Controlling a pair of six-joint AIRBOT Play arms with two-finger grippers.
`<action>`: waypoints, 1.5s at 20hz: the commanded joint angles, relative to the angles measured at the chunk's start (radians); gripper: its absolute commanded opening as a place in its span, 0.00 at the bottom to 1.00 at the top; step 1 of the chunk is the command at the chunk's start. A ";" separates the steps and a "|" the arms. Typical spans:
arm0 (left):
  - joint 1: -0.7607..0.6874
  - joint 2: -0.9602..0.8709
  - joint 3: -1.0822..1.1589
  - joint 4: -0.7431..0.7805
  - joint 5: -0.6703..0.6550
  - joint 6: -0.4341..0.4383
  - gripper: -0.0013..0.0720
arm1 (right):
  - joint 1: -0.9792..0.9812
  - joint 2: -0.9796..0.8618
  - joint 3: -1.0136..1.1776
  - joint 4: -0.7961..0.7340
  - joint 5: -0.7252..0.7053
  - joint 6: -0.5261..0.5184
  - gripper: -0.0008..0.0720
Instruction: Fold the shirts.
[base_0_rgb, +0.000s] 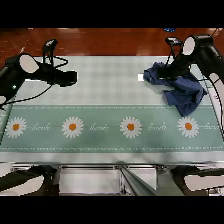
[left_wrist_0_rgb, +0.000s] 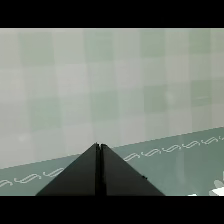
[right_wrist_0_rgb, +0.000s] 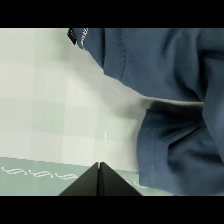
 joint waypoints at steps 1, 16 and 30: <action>0.000 0.000 0.000 0.000 0.000 0.000 0.03 | 0.000 0.000 0.001 0.000 0.000 0.000 0.05; 0.000 0.000 0.000 0.000 0.013 0.000 0.03 | 0.000 -0.001 0.001 -0.003 -0.053 0.000 0.05; 0.091 -0.014 0.000 0.042 0.405 0.000 0.70 | -0.113 -0.065 0.001 -0.295 -0.531 0.104 0.58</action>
